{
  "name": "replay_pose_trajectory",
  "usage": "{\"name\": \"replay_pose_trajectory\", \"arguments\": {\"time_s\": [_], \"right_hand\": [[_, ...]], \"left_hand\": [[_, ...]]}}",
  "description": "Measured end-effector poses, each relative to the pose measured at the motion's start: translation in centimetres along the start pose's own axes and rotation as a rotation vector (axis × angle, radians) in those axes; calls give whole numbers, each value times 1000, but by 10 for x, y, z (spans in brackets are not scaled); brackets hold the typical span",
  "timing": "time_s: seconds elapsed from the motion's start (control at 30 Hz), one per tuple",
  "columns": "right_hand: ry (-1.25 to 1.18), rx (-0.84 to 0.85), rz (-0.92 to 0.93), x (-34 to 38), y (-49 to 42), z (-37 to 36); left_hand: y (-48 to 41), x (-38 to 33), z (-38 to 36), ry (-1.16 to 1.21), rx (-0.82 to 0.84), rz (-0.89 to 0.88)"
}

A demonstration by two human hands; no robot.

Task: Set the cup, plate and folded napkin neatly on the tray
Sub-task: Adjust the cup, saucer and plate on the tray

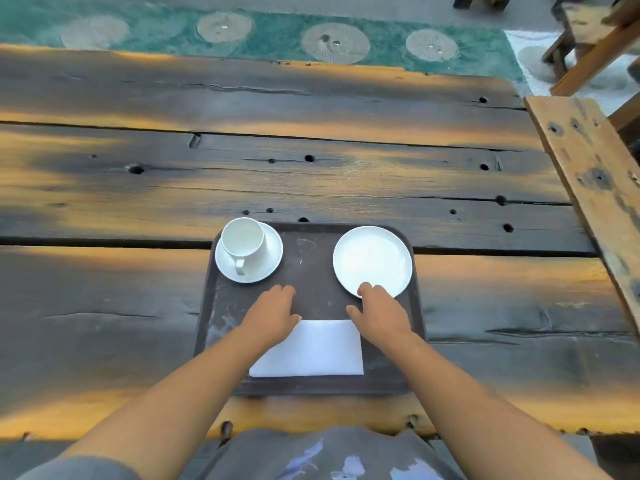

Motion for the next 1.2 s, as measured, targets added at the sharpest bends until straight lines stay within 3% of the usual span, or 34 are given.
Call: {"name": "replay_pose_trajectory", "arguments": {"time_s": [0.43,0.67,1.2], "right_hand": [[281,28,239,-14,71,-77],[350,79,216,-28,83,-107],[260,125,148,-7,73,-102]], "left_hand": [[74,22,-67,-163,53,-178],[91,36,-83,-209,75,-205],[76,61,-65,-159,138,-228]]}}
Point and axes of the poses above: each hand's wrist, its own y-axis away from the middle knuckle, its own z-axis out of the back of the hand, x = y × z, the point moved 1 cm from there along -y, towards the middle knuckle, and after that the axes turned 13 degrees about -z, right-handed, at the moved point
